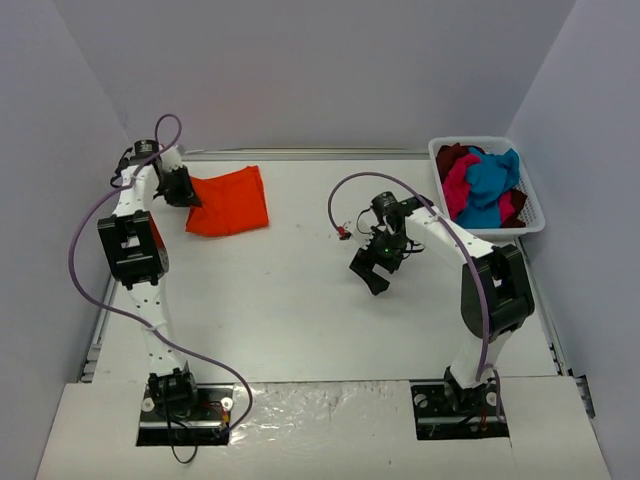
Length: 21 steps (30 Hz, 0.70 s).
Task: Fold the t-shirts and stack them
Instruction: Put the neatly folded tshirt into the corner of the board with the left arm
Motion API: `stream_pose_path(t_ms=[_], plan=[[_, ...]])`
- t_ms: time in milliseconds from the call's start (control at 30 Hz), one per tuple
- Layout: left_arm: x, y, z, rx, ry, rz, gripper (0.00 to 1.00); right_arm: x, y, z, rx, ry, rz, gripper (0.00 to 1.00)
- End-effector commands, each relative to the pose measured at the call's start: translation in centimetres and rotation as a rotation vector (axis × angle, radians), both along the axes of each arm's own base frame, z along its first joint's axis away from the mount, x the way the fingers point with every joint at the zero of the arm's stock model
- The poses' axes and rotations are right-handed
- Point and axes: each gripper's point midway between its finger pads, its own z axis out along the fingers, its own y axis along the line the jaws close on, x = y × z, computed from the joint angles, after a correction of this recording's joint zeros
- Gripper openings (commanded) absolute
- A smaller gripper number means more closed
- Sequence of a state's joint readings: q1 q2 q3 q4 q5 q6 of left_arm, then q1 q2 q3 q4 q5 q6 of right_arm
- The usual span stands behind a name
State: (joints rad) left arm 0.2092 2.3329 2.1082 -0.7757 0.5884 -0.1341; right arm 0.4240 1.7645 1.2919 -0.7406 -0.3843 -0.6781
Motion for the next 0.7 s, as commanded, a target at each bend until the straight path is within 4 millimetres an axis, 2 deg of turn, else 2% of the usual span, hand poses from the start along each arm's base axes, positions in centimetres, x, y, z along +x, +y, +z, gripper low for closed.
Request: stream_pose_path(t_ms=[0,33,67,100,133,367,667], plan=[[-2.6,3.9,-2.9,0.182,0.171,0.002,0.02,0.4,0.6,1.8,0.045,-0.016,-0.016,1.00],[-2.5,4.5,-4.0,0.210,0.192,-0.004,0.02,0.4,0.6,1.8,0.046,-0.018,-0.018,1.00],[-2.2,5.2,-4.1,0.236,0.188,0.002,0.02,0.2,0.4,1.9,0.045,-0.019,-0.023,1.00],[-1.4,5.8,-3.4,0.266,0.170,0.015,0.02,0.2,0.4,1.9,0.048,-0.021,-0.024,1.00],[-1.2,6.9,-4.5,0.323,0.182,-0.002,0.02,0.1,0.3,1.9,0.049,-0.019,-0.028,1.00],[0.7,9.7,-4.0,0.463,0.146,0.015,0.02,0.2,-0.2,1.9,0.052,-0.018,-0.050,1.00],[2.0,13.2,-3.3,0.601,0.101,0.070,0.02,0.5,-0.5,1.3,0.047,0.003,-0.068,1.00]])
